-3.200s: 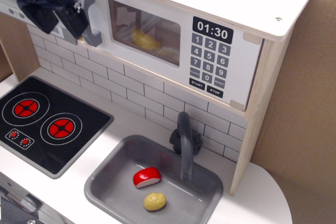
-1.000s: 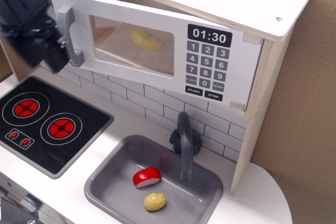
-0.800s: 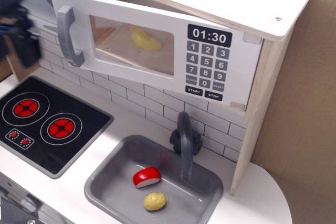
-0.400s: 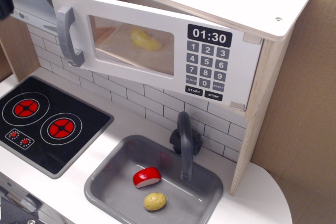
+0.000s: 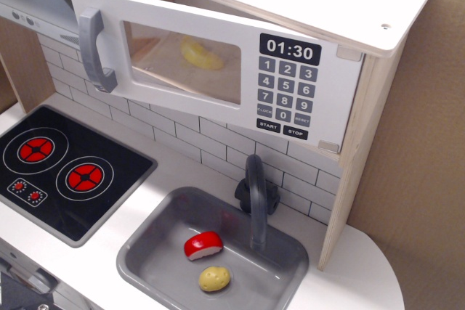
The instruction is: Open microwave
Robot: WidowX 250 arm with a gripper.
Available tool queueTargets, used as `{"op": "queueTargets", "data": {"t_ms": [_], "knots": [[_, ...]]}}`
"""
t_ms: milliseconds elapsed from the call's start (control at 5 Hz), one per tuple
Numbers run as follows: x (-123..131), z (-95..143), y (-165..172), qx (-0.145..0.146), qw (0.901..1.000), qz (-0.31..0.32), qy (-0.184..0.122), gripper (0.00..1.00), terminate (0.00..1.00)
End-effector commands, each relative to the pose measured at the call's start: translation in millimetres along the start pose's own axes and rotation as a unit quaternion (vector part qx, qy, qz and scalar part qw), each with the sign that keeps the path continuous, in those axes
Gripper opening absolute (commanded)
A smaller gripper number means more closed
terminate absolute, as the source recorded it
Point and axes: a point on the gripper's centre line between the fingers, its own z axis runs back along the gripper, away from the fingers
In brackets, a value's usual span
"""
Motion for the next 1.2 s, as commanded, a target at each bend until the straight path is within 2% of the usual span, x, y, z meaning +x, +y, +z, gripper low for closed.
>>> {"op": "queueTargets", "data": {"t_ms": [0,200,400,800,1000], "knots": [[12,-15,-40,0.005,0.9974,-0.047,-0.053,1.0,0.0],[7,-40,-57,0.036,0.9959,-0.062,-0.055,1.0,0.0],[-2,-52,-70,0.044,0.9941,-0.075,-0.065,1.0,0.0],[-63,-64,-67,0.055,0.9835,-0.168,-0.039,1.0,0.0],[-101,-60,-58,0.055,0.977,-0.206,-0.013,1.0,0.0]]}}
